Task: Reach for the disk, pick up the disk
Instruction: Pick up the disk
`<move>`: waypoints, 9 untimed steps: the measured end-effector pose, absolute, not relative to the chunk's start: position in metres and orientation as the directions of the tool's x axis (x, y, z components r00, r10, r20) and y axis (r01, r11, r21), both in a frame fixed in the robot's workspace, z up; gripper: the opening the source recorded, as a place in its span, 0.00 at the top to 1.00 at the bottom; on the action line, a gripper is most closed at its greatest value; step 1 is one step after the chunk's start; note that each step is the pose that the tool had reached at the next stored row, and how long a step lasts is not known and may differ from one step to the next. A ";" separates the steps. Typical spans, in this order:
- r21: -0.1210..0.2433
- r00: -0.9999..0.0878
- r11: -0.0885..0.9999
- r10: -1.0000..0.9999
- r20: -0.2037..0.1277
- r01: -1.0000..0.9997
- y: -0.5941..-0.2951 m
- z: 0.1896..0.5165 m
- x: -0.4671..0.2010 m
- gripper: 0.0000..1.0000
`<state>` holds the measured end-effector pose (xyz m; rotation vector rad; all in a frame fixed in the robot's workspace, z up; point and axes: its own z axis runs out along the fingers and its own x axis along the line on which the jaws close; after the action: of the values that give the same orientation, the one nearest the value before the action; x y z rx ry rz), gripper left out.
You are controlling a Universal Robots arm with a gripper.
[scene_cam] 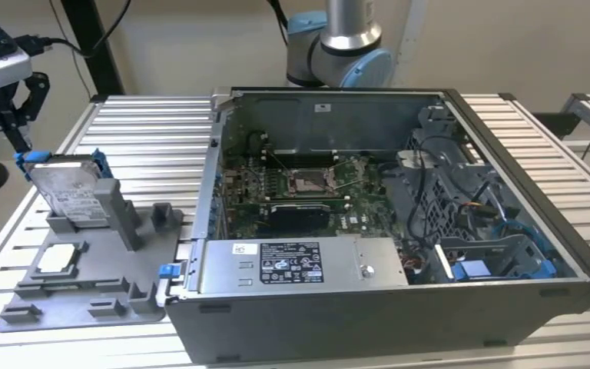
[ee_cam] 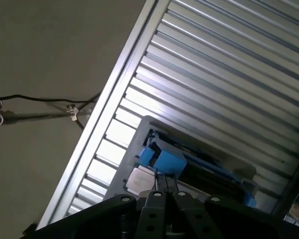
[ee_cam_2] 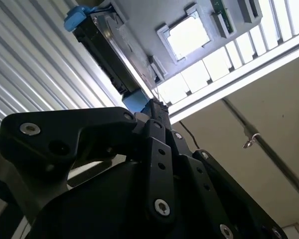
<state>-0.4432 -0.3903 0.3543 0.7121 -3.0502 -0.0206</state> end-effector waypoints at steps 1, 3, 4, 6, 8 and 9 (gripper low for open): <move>0.015 -0.893 0.893 -0.450 0.006 -0.450 -0.390 0.354 -0.443 1.00; 0.014 -0.886 0.886 -0.464 0.007 -0.464 -0.390 0.354 -0.443 1.00; 0.014 -0.882 0.882 -0.472 0.007 -0.471 -0.390 0.354 -0.443 1.00; 0.013 -0.874 0.874 -0.487 0.008 -0.487 -0.390 0.354 -0.443 1.00; 0.011 -0.865 0.865 -0.502 0.008 -0.502 -0.390 0.354 -0.443 1.00; 0.011 -0.861 0.861 -0.509 0.009 -0.509 -0.390 0.354 -0.443 1.00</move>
<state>-0.4435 -0.3903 0.3544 0.8265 -3.0194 -0.0126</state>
